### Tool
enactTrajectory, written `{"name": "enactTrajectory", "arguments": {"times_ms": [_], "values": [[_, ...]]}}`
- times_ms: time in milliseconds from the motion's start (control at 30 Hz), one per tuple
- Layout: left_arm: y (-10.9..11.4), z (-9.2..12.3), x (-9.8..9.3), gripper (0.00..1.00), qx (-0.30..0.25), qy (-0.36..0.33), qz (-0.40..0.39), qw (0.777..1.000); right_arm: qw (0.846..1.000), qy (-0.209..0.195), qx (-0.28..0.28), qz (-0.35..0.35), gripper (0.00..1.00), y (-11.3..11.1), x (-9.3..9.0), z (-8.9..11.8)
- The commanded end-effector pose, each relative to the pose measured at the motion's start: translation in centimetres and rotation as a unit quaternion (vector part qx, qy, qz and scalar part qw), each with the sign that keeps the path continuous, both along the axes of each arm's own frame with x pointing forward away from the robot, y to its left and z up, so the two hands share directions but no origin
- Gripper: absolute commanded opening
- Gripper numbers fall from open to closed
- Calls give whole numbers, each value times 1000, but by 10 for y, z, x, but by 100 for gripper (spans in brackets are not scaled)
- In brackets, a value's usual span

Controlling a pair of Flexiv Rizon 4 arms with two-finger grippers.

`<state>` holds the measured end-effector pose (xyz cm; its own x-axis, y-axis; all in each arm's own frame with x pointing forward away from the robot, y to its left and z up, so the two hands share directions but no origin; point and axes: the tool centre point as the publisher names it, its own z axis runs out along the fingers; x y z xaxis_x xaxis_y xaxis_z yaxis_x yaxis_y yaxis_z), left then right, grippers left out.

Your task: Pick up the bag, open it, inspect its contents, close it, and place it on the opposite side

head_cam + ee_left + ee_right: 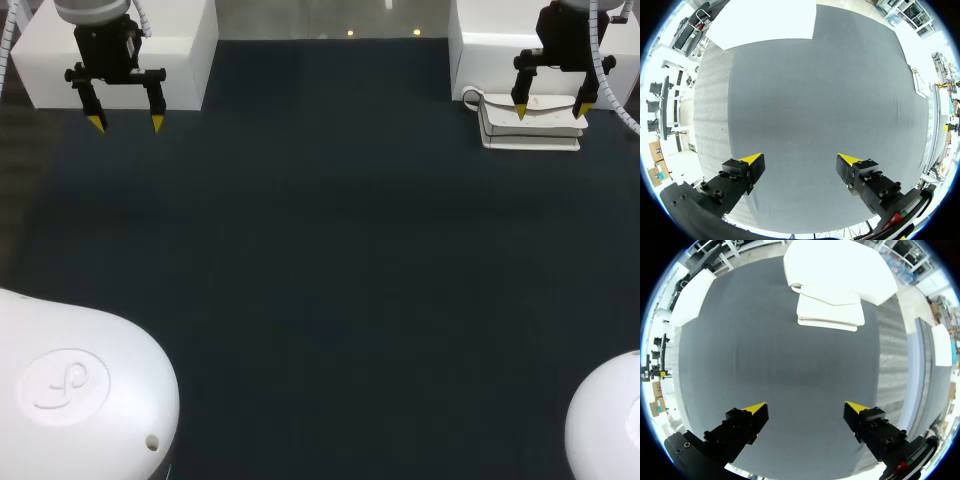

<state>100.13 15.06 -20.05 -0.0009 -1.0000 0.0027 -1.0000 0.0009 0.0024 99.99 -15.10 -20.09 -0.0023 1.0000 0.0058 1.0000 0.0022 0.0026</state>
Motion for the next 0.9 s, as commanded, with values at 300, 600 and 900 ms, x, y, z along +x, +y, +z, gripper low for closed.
{"name": "enactTrajectory", "arguments": {"times_ms": [300, 600, 900], "values": [[0, 0, 0, 100, 1, 0, 0, 1000, 1000, 1, -1, 0, 100, 1, 0, 1], [-4, -4, 1, 100, -26, -26, -70, 997, 1000, -2, -1, 3, 100, -2, 3, 0], [-24, -22, -5, 100, -120, -98, -284, 946, 999, -10, 26, -29, 100, -39, 19, -14]]}}
